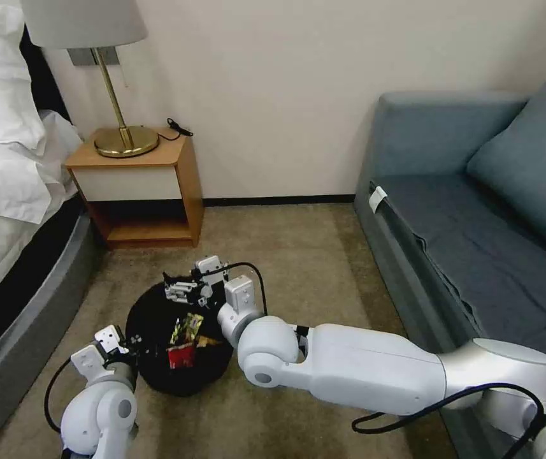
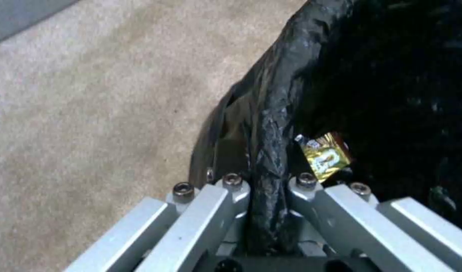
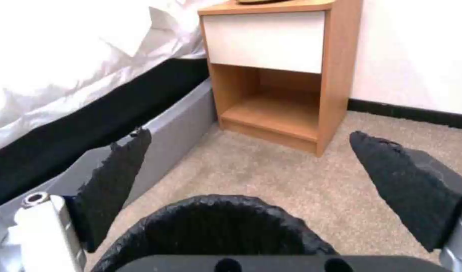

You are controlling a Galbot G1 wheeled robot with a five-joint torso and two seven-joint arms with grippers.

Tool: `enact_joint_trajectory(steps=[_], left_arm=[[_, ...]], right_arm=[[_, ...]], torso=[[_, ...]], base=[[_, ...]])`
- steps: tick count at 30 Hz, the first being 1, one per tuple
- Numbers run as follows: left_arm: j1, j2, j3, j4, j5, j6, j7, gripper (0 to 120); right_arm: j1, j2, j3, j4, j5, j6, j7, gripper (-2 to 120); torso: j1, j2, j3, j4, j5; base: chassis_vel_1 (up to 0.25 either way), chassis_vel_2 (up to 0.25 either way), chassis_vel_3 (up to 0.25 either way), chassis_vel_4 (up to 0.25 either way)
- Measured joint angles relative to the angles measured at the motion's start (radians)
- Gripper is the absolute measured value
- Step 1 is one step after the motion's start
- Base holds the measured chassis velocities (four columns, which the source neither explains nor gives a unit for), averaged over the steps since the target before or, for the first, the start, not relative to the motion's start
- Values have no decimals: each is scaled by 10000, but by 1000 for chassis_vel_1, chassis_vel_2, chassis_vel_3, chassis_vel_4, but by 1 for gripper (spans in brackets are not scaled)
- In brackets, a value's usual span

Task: Pick up the trash bin, then pick up the garbage on the floor and place it into the trash bin.

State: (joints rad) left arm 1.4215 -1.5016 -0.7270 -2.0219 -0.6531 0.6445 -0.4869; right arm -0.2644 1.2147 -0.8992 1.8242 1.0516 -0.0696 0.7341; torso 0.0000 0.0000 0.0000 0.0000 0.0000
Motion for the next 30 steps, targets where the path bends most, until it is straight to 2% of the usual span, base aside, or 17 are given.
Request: enact_joint_trajectory(steps=[13, 15, 16, 20, 22, 24, 26, 28, 29, 30], left_arm=[[-136, 27, -73, 366, 12, 148, -133, 5], [-121, 26, -81, 323, 494, -97, 116, 15], [-121, 26, -81, 323, 494, -97, 116, 15], [20, 52, -177, 144, 1440, -710, 755, 34], [58, 60, -198, 96, 1658, -856, 915, 38], [146, 77, -255, -6, 2067, -1112, 1247, 48], [186, 84, -274, -54, 2196, -1193, 1367, 52], [313, 107, -327, -172, 2584, -1398, 1733, 59], [363, 115, -348, -194, 2773, -1593, 1912, 63], [436, 136, -384, -198, 3098, -2158, 2372, 70]], right_arm=[[-229, -273, 125, -50, -97, 42, -52, 100], [-260, -308, 163, -59, -110, 45, -54, 100], [-260, -308, 163, -59, -110, 45, -54, 100], [-319, -386, 294, -62, -117, 48, -57, 100], [-339, -391, 328, -62, -118, 49, -57, 100], [-383, -407, 379, -62, -118, 48, -57, 100], [-405, -418, 402, -62, -119, 49, -57, 100], [-480, -482, 494, -58, -125, 49, -57, 100], [-520, -511, 549, -47, -127, 49, -58, 100], [-593, -592, 679, -6, -128, 49, -55, 100]], torso=[[0, 2, 0, 1, 2], [0, 2, -1, -1, -2], [0, 2, -1, -1, -2], [0, 2, 0, 0, -1], [-1, 2, 0, -1, 0], [0, 2, 0, 0, 0], [0, 2, 0, 0, -1], [0, 2, 0, 0, 0], [0, 2, 0, 0, 0], [0, 2, 0, 2, 0]], base=[[0, 0, 0, 0], [0, 0, 0, 0], [0, 0, 0, 0], [0, 0, 0, 0], [0, 0, 0, 0], [0, 0, 0, 0], [0, 0, 0, 0], [0, 0, 0, 0], [0, 0, 0, 0], [0, 0, 0, 0]])
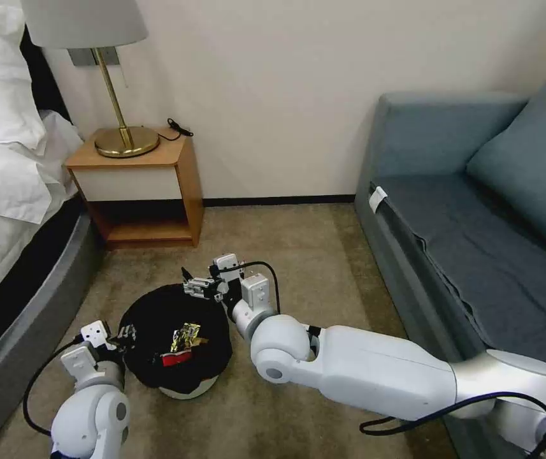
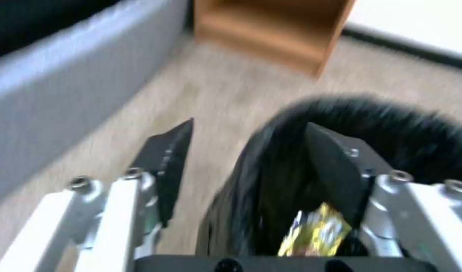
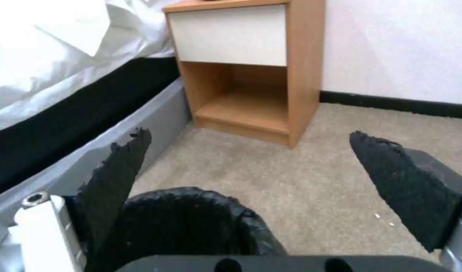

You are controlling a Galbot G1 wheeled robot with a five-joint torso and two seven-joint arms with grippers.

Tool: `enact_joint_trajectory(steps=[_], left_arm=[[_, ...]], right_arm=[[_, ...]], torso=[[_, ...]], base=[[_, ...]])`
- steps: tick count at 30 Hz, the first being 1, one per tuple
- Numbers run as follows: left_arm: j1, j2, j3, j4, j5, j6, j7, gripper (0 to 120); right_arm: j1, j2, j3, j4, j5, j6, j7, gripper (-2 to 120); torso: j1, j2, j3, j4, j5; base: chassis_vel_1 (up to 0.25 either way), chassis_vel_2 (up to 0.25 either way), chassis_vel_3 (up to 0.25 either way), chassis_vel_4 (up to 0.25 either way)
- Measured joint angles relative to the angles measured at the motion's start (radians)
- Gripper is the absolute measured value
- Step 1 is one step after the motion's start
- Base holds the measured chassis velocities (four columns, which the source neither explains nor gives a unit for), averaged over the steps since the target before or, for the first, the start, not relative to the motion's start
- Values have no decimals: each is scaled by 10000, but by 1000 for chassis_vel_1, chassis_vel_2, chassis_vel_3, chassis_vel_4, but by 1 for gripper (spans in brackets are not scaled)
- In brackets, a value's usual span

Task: Pick up the trash bin, then pick up the garbage on the floor and place it into the trash bin.

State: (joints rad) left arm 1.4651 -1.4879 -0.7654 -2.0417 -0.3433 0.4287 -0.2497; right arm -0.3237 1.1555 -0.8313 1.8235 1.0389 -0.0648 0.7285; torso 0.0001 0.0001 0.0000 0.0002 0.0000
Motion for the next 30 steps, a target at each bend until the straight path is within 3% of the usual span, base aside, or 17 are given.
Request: enact_joint_trajectory(steps=[1, 2, 6, 8, 10, 12, 16, 17, 19, 23, 24, 27, 28, 30], left_arm=[[44, 25, -33, 0, 249, -567, 459, 73], [44, 25, -33, 0, 249, -567, 459, 73], [128, 133, -101, -36, 524, -2139, 2138, 91], [134, 166, -106, -49, 527, -2368, 2454, 96], [150, 267, -94, -101, 510, -2648, 2922, 99], [151, 317, -65, -141, 486, -2657, 3012, 100], [289, 455, 50, -322, 373, -2790, 3389, 100], [289, 455, 50, -322, 373, -2790, 3389, 100], [413, 496, 143, -360, 392, -2918, 3514, 100], [509, 529, 319, -413, 481, -2973, 3691, 100], [509, 529, 319, -413, 481, -2973, 3691, 100], [554, 547, 511, -435, 662, -3107, 3830, 100], [554, 547, 511, -435, 662, -3107, 3830, 100], [584, 563, 593, -448, 764, -3125, 3857, 100]], right_arm=[[-65, -104, 145, 53, -3, 0, 4, 100], [-65, -104, 145, 53, -3, 0, 4, 100], [-661, -894, 1206, 362, -530, 76, -8, 100], [-938, -1128, 1564, 478, -883, 154, -33, 100], [-1708, -1624, 2574, 811, -2032, 341, -109, 100], [-2110, -1845, 3166, 1023, -2705, 378, -184, 100], [-4441, -2384, 5967, 2273, -4852, 231, -433, 100], [-4441, -2384, 5967, 2273, -4852, 231, -433, 100], [-5945, -2367, 7432, 2821, -5695, 213, -591, 100], [-8407, -1684, 9451, 3713, -7427, 29, -830, 100], [-8407, -1684, 9451, 3713, -7427, 29, -830, 100], [-10411, 173, 10409, 4258, -8806, -3, -957, 100], [-10411, 173, 10409, 4258, -8806, -3, -957, 100], [-11271, 1165, 10579, 4367, -9756, 284, -1135, 100]], torso=[[-1, 0, -1, 0, 0], [-1, 0, -1, 0, 0], [0, 0, 0, -3, 2], [-1, 0, 0, -3, 4], [0, 0, -1, -2, 4], [0, 0, 0, -3, 4], [-1, 0, -1, -3, 3], [-1, 0, -1, -3, 3], [-1, 0, -1, -2, 5], [0, 0, -2, -5, 1], [0, 0, -2, -5, 1], [-1, 0, -3, -5, 3], [-1, 0, -3, -5, 3], [-1, -1, -2, -4, -1]], base=[[0, 0, 0, 0], [0, 0, 0, 0], [0, 0, 0, 0], [0, 0, 0, 0], [0, 0, 0, 0], [0, 0, 0, 0], [0, 0, 0, 0], [0, 0, 0, 0], [0, 0, 0, 0], [0, 0, 0, 0], [0, 0, 0, 0], [0, 0, 0, 0], [0, 0, 0, 0], [0, 0, 0, 0]])
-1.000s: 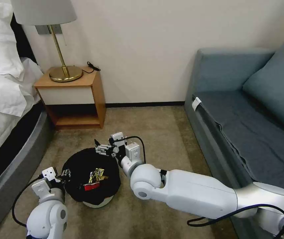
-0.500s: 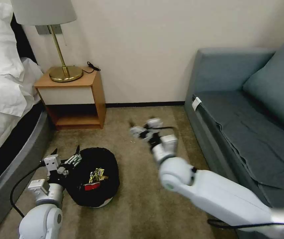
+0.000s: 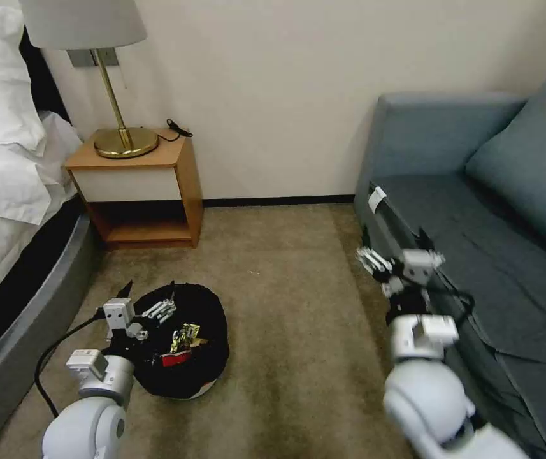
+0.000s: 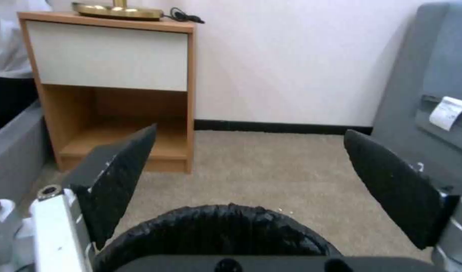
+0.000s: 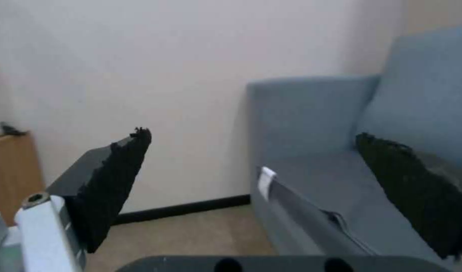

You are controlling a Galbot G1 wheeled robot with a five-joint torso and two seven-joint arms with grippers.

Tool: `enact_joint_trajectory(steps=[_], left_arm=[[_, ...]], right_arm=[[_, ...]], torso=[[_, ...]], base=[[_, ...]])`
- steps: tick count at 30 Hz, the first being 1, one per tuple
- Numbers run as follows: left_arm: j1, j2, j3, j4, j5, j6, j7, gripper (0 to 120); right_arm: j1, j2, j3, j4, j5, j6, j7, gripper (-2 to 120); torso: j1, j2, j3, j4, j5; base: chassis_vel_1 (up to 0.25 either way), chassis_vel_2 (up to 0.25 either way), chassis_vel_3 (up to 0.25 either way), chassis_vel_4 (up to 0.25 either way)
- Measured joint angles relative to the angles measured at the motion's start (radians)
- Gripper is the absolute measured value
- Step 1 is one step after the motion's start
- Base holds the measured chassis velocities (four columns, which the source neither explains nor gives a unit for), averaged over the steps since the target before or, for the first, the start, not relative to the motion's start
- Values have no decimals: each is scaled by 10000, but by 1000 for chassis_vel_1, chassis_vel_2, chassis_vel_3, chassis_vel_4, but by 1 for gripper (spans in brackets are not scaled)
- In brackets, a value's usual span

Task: Pick up the trash bin, then pick up the garbage on the floor and place it into the trash bin.

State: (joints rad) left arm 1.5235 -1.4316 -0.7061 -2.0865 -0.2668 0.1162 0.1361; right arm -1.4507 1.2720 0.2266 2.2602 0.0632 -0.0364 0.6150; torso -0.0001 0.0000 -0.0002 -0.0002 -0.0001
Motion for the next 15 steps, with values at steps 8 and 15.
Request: enact_joint_trajectory(steps=[8, 15], left_arm=[[53, 49, 74, 7, 18, -65, 165, 100], [-49, 76, 137, 27, 0, -20, 262, 100]], right_arm=[[-762, 1110, -188, -70, -1127, 487, -246, 100], [-344, 1277, -172, -478, -1241, 507, -417, 100]], torso=[[0, 0, 1, 3, -2], [0, 0, 2, 3, 1]], base=[[0, 0, 0, 0], [0, 0, 0, 0]])
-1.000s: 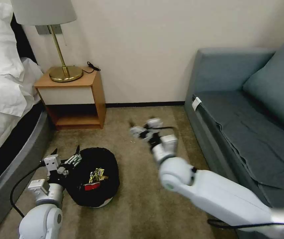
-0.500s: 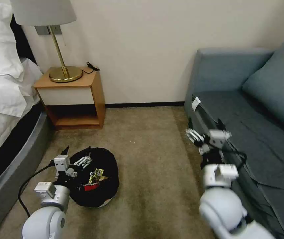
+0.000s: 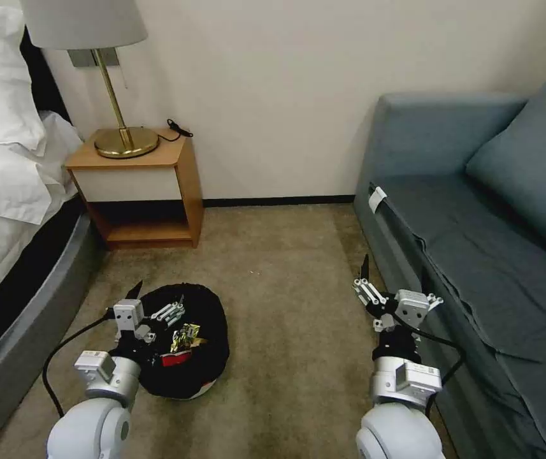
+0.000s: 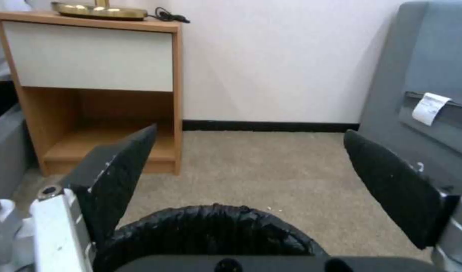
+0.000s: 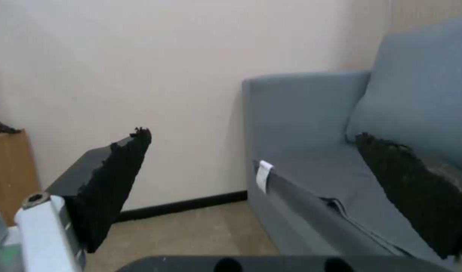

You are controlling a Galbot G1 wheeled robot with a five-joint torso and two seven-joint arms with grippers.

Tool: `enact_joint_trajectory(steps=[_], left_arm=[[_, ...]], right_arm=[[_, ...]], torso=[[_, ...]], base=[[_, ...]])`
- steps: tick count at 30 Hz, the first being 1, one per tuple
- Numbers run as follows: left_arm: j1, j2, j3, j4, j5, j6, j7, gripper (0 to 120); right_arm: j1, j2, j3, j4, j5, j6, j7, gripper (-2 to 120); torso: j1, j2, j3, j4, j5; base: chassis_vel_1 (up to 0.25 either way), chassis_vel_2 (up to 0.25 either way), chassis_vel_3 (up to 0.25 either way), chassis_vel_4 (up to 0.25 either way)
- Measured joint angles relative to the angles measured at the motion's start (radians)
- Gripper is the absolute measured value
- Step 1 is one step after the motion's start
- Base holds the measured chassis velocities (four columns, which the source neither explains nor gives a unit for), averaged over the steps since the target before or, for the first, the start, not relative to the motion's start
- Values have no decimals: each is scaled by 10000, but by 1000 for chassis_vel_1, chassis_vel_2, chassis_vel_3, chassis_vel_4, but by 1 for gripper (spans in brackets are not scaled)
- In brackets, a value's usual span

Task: Pick up the trash bin, then pick up the garbage on the floor and place it into the trash bin.

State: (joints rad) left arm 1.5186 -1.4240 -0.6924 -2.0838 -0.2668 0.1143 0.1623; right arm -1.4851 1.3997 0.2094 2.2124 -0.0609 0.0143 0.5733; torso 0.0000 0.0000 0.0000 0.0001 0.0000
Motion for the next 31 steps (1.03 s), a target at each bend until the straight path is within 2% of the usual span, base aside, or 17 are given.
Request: enact_joint_trajectory(steps=[9, 31], left_arm=[[-84, -59, 230, 35, 56, 137, -28, 100], [-79, -69, 243, 52, 91, 149, -73, 100]], right_arm=[[502, -44, 172, -273, 182, 33, -176, 100], [527, -70, 145, -278, 234, 3, -169, 100]], torso=[[0, 0, 1, -1, 0], [0, 0, 1, -1, 0]], base=[[0, 0, 0, 0], [0, 0, 0, 0]])
